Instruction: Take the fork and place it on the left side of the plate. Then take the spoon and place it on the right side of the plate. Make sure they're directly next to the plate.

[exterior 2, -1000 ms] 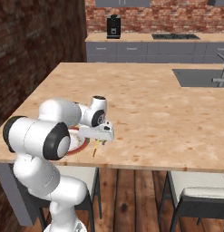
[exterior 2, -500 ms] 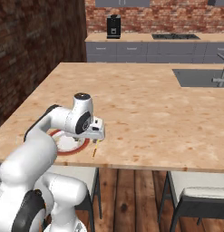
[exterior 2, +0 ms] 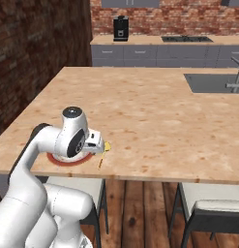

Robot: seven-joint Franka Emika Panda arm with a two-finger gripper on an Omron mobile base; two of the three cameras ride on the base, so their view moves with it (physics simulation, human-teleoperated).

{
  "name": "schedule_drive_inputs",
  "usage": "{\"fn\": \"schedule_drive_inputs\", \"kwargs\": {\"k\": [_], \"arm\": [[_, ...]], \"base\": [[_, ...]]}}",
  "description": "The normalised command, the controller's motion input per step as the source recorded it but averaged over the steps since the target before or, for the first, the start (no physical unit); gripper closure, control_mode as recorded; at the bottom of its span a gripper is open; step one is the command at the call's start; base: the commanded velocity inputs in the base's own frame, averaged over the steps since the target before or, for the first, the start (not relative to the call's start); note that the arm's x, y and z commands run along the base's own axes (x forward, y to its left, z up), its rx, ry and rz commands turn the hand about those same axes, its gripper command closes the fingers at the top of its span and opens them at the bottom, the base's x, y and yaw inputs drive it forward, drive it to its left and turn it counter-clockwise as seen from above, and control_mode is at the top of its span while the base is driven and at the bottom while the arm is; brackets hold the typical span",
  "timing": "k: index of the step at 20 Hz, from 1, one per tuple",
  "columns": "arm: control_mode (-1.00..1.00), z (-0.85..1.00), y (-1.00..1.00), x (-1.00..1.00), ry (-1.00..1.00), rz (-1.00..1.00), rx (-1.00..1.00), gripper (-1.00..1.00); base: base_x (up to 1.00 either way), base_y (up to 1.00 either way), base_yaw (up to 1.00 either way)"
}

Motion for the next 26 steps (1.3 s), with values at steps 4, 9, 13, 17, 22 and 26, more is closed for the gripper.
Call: {"fn": "schedule_drive_inputs", "kwargs": {"k": [4, 9, 13, 17, 22, 26], "arm": [[1.0, 0.0, 0.0, 0.0, 0.0, 0.0, 0.0, -1.0], [1.0, 0.0, 0.0, 0.0, 0.0, 0.0, 0.0, -1.0], [1.0, 0.0, 0.0, 0.0, 0.0, 0.0, 0.0, -1.0], [1.0, 0.0, 0.0, 0.0, 0.0, 0.0, 0.0, -1.0], [1.0, 0.0, 0.0, 0.0, 0.0, 0.0, 0.0, -1.0], [1.0, 0.0, 0.0, 0.0, 0.0, 0.0, 0.0, -1.0]], "base": [[-0.23, 0.58, -0.02], [-0.01, 1.0, -0.03], [0.0, 1.0, -0.05], [-0.33, 0.96, -0.03], [-1.0, 0.11, -0.01], [-1.0, 0.02, -0.06]]}}
